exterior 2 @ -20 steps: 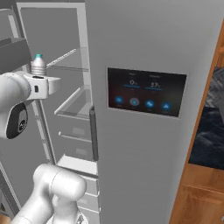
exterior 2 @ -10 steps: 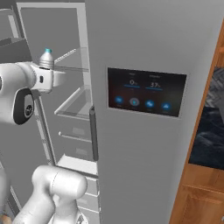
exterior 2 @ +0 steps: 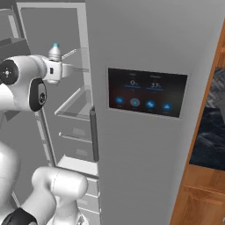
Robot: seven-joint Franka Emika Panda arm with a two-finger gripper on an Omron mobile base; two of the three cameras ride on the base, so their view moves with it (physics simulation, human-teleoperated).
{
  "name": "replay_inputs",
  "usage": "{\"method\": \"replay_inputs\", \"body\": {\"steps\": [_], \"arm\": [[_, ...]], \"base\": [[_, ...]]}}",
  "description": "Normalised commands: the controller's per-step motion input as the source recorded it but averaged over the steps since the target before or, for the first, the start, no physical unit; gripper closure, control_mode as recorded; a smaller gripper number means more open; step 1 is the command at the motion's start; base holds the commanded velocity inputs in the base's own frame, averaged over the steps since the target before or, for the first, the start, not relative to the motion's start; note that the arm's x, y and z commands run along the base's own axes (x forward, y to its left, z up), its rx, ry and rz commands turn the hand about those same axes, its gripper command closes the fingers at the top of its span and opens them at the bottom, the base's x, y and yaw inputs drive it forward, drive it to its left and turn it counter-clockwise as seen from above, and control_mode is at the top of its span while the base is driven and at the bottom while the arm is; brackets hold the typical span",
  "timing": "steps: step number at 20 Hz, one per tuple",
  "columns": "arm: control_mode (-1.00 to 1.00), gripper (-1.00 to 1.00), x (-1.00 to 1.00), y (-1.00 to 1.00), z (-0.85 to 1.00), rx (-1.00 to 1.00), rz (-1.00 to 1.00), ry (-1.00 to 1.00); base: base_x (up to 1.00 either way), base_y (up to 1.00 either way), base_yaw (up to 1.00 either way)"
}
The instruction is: Take the bottled waters from the counter and place them in the freezer to freeze. Close the freezer door after placing the bottles.
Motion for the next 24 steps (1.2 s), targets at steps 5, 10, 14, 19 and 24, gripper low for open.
{"method": "replay_inputs", "body": {"steps": [5, 10, 14, 19, 24], "arm": [[-1.0, 1.0, 0.62, 0.07, 0.0, 0.0, 0.0, -0.18], [-1.0, 1.0, 0.58, 0.07, 0.0, 0.0, 0.0, -0.11], [-1.0, 1.0, 0.54, 0.0, 0.0, 0.0, 0.0, -0.13], [-1.0, 1.0, 0.58, 0.01, 0.0, -0.01, 0.0, -0.01], [-1.0, 1.0, 0.59, 0.09, 0.0, -0.03, 0.0, 0.0]], "base": [[0.0, 0.0, 0.0], [0.0, 0.0, 0.0], [0.0, 0.0, 0.0], [0.0, 0.0, 0.0], [0.0, 0.0, 0.0]]}}
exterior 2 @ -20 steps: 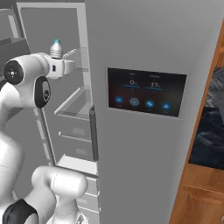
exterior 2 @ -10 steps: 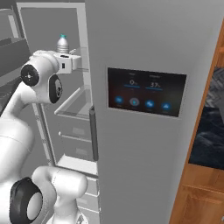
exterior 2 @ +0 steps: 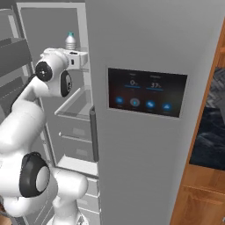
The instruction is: Take the bottled waters from the counter and place them in the freezer to freeze. Close the freezer door after placing the bottles.
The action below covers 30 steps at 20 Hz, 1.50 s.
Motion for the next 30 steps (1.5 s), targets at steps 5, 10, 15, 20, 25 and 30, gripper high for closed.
{"method": "replay_inputs", "body": {"steps": [5, 10, 15, 20, 25, 30], "arm": [[-1.0, 1.0, 0.61, 0.09, 0.0, -0.05, 0.0, 0.0], [-1.0, 1.0, 0.5, 0.18, -0.12, -0.04, -0.03, 0.0], [-1.0, 1.0, 0.53, 0.19, -0.3, -0.01, -0.03, 0.02], [-1.0, 1.0, 0.4, 0.06, -0.37, 0.0, -0.03, 0.01], [-1.0, 1.0, 0.28, 0.0, -0.49, 0.0, -0.02, 0.0], [-1.0, 1.0, 0.01, 0.0, -0.63, 0.0, -0.08, 0.0]], "base": [[0.0, 0.0, 0.0], [0.0, 0.0, 0.0], [0.0, 0.0, 0.0], [0.0, 0.0, 0.0], [0.0, 0.0, 0.0], [0.0, 0.0, 0.0]]}}
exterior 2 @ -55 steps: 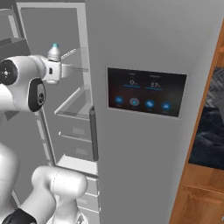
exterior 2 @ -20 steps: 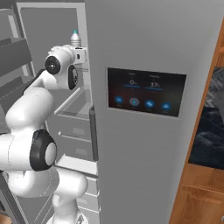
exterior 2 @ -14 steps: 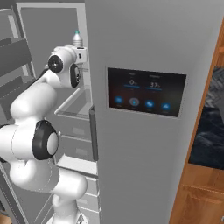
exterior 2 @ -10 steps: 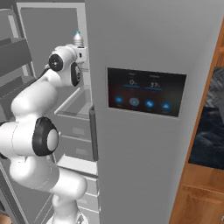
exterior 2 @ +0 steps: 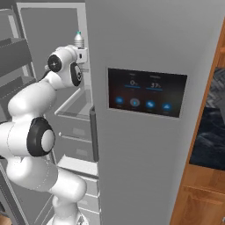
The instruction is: Take the bottled waters from the counter and place them in the freezer to freeze. Close the freezer door after placing the bottles.
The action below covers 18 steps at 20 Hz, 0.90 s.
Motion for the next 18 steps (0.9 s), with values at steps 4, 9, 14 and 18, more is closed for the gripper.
{"method": "replay_inputs", "body": {"steps": [4, 9, 14, 18], "arm": [[-1.0, 1.0, -0.03, 0.0, -0.53, 0.0, -0.06, 0.0], [-1.0, 1.0, 0.0, 0.0, -0.41, 0.0, 0.0, 0.04], [-1.0, 1.0, -0.02, 0.0, -0.22, 0.0, 0.0, 0.11], [-1.0, 1.0, -0.06, 0.0, -0.09, 0.02, 0.0, 0.02]], "base": [[0.0, 0.0, 0.0], [0.0, 0.0, 0.0], [0.0, 0.0, 0.0], [0.0, 0.0, 0.0]]}}
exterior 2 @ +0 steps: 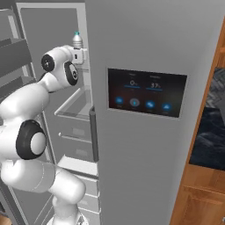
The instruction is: Take the bottled waters from the counter and place them in the freezer to freeze. Close the freezer door after placing the bottles.
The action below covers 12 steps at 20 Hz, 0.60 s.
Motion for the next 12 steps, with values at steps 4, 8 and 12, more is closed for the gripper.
{"method": "replay_inputs", "body": {"steps": [4, 8, 12], "arm": [[-1.0, -1.0, -0.11, 0.0, -0.06, 0.01, 0.0, 0.03], [-1.0, -1.0, -0.14, 0.0, 0.0, 0.0, 0.0, 0.02], [-1.0, -1.0, -0.19, 0.0, 0.0, 0.0, -0.02, 0.0]], "base": [[0.0, 0.0, 0.0], [0.0, 0.0, 0.0], [0.0, 0.0, 0.0]]}}
